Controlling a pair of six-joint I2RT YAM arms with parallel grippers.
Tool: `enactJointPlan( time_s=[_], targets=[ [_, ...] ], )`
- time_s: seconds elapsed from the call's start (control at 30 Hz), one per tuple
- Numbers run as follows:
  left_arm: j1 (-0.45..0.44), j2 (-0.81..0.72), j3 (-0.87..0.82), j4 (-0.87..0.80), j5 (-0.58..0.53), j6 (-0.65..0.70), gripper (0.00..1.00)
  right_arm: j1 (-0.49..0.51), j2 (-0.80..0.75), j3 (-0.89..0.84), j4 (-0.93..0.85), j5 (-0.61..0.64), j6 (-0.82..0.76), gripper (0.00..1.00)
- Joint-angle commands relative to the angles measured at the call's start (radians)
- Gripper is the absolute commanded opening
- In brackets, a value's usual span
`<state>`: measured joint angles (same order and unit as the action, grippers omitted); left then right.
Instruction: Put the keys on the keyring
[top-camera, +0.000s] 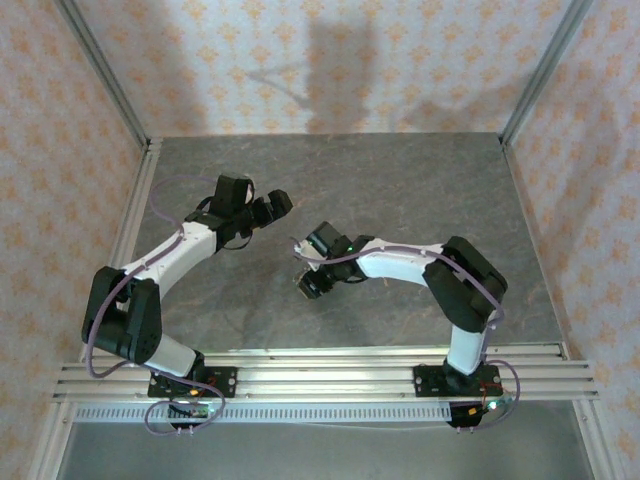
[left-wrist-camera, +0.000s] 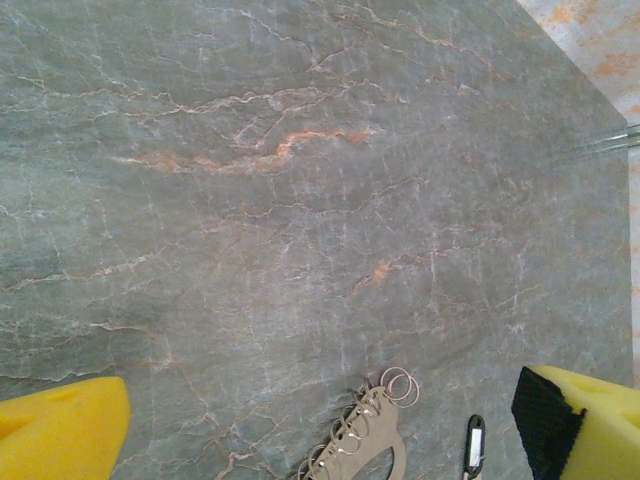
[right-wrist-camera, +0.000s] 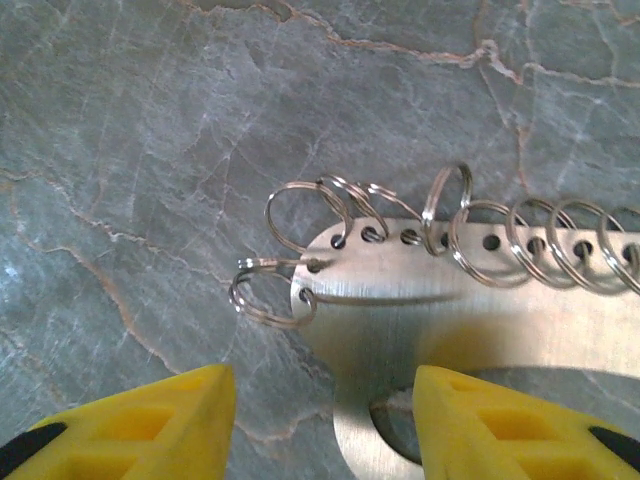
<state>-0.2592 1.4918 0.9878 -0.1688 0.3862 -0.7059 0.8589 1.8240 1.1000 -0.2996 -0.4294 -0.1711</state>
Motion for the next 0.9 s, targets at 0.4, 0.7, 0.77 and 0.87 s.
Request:
enactJointPlan(
  time_s=[0.4, 0.7, 0.77, 0.87],
  targets=[
    [0.017, 0.031, 0.026, 0.006, 0.023, 0.020, 1.00, 0.029, 0.081, 0.086, -0.015, 0.025, -0.048, 0.44],
    [0.020, 0.040, 0.024, 0.018, 0.030, 0.019, 1.00, 0.034, 0.079, 0.098, -0.026, 0.011, -0.053, 0.34],
    [0.020, 0.041, 0.022, 0.022, 0.033, 0.017, 1.00, 0.036, 0.070, 0.101, -0.027, 0.003, -0.052, 0.41],
    [0.022, 0.039, 0.022, 0.024, 0.034, 0.017, 1.00, 0.038, 0.060, 0.108, -0.034, -0.001, -0.053, 0.44]
  ],
)
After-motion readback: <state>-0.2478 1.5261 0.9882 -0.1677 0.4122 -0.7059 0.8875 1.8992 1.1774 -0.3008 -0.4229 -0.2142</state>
